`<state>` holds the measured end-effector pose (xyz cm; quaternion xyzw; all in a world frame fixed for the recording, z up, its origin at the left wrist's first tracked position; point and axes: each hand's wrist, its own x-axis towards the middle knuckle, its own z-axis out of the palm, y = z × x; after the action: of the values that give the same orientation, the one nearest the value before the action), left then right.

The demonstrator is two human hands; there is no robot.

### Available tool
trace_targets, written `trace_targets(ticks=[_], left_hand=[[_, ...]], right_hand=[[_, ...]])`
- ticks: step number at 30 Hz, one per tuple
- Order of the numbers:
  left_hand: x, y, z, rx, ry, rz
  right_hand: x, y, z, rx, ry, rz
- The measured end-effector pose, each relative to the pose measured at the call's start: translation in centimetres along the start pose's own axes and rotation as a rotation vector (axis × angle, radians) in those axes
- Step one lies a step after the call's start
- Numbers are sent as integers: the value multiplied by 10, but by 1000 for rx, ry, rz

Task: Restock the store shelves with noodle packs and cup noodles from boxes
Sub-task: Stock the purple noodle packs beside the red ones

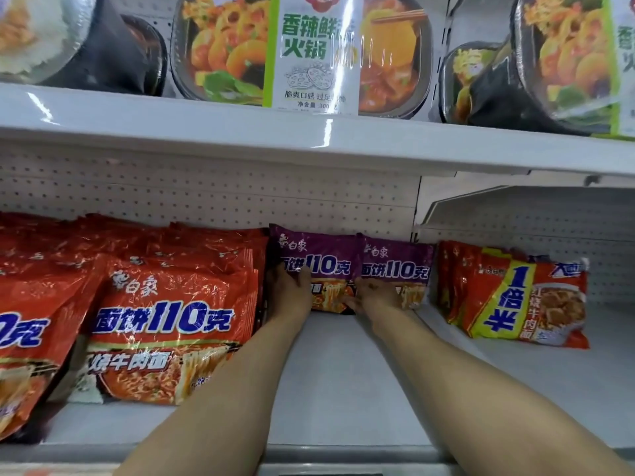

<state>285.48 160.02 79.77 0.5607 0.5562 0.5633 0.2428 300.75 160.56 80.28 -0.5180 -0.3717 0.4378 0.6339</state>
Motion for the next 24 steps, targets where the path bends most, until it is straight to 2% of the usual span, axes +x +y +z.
trace_targets(ticks=[5,10,13,17,24], left_hand=[[-2,-5,2,125,-75,24],[-16,1,8,269,-59,-30],[-28,6,13,251,-27,-31],[-32,7,15,258,-87,-62],[-28,8,9,222,-123,-86]], right_hand=[[0,3,1,-31,-40,-44],[0,1,1,-414,116,-236],[-7,7,4,-482,16,-265],[-12,8,4,-501,-49,-273],[-27,0,7,-436,-148,-139]])
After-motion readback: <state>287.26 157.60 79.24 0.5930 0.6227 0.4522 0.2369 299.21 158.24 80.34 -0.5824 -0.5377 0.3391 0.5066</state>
